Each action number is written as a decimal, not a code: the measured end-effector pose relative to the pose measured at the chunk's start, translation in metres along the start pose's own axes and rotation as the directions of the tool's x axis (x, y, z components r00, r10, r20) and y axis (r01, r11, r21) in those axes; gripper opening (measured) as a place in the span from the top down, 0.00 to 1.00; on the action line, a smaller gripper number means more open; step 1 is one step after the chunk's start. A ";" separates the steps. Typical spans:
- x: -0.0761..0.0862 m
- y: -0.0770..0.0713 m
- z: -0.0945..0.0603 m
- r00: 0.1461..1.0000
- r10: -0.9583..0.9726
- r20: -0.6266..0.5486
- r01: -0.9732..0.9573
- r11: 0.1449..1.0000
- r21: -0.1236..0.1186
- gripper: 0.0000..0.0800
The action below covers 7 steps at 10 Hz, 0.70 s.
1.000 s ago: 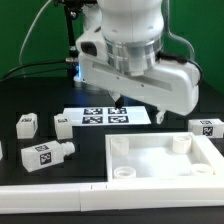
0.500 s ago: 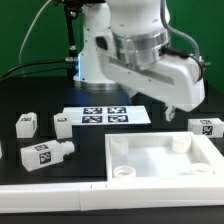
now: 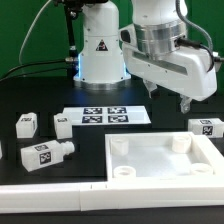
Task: Assemble square table
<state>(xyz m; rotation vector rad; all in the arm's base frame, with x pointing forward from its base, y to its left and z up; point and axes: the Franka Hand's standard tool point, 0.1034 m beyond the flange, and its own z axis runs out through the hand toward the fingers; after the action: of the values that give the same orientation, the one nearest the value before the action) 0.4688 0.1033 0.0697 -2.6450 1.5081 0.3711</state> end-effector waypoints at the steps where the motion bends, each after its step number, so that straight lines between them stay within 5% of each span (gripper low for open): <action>1: 0.000 0.000 0.001 1.000 0.001 0.000 -0.001 1.000 -0.001 0.19; 4: -0.014 -0.009 0.018 0.981 0.192 -0.007 -0.189 0.972 0.137 0.19; 5: -0.021 -0.016 0.016 0.953 0.301 0.015 -0.300 0.941 0.157 0.19; 7: -0.021 -0.020 0.014 0.922 0.386 0.037 -0.386 0.909 0.155 0.19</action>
Offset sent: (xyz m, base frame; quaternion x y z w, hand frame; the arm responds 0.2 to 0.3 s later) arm -0.0032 0.0390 -0.0149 0.1378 0.0121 0.1665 0.9763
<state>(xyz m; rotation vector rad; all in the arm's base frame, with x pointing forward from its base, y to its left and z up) 0.4730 0.1340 0.0608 -2.2148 1.9705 0.2643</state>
